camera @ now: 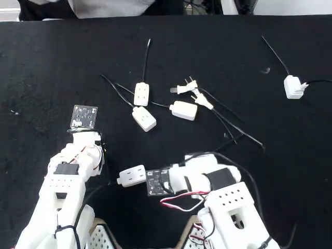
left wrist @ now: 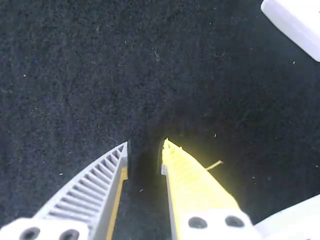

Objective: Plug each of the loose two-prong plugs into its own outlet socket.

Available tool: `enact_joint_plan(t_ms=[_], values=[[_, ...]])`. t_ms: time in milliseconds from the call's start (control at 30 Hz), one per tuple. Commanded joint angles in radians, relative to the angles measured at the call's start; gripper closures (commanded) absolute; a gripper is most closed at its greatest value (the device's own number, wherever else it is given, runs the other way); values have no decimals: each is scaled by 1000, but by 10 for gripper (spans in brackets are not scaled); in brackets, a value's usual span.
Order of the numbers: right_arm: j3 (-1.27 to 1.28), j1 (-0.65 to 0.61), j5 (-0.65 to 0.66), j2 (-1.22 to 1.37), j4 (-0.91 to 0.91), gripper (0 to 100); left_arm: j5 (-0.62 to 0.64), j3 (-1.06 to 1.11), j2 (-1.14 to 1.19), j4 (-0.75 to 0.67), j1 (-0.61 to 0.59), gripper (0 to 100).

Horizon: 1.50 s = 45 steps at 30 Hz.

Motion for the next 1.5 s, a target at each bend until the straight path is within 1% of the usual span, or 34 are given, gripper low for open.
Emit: enact_joint_plan(t_ms=[0, 67, 133, 200, 333, 467, 600, 733, 800, 867, 967, 1067, 1133, 1300, 1467], values=[[42, 54, 17, -13, -120, 748, 2, -7, -14, -11, 8, 880], [85, 63, 18, -13, -155, 748, 2, -7, -14, -11, 8, 880], [102, 63, 18, -13, -150, 748, 2, -7, -14, -11, 8, 880], [99, 66, 20, -13, -127, 748, 2, -7, -14, -11, 8, 880], [94, 68, 80, -13, -58, 748, 2, -7, -14, -11, 8, 880], [96, 61, 83, -13, -60, 750, 2, -7, -14, -11, 8, 880], [104, 61, 130, -12, -57, 795, 2, -7, -14, -11, 8, 880], [96, 74, 121, -12, -52, 785, 2, -7, -14, -11, 8, 880], [79, 89, 97, -12, -51, 774, 2, -7, -14, -11, 8, 880], [44, 100, 94, -10, -6, 774, 2, -7, -14, -11, 8, 880], [-53, 101, 92, 35, 115, 777, 2, -7, -14, -11, 8, 880], [-177, 103, 91, 148, 206, 777, 2, -7, -14, -11, 8, 880], [-245, 103, 80, 242, 232, 777, 2, -7, -14, -11, 8, 880], [-303, 100, 61, 418, 153, 776, 2, -7, -14, -11, 8, 880], [-275, 100, 61, 496, 35, 776, 2, -7, -14, -11, 8, 880]])
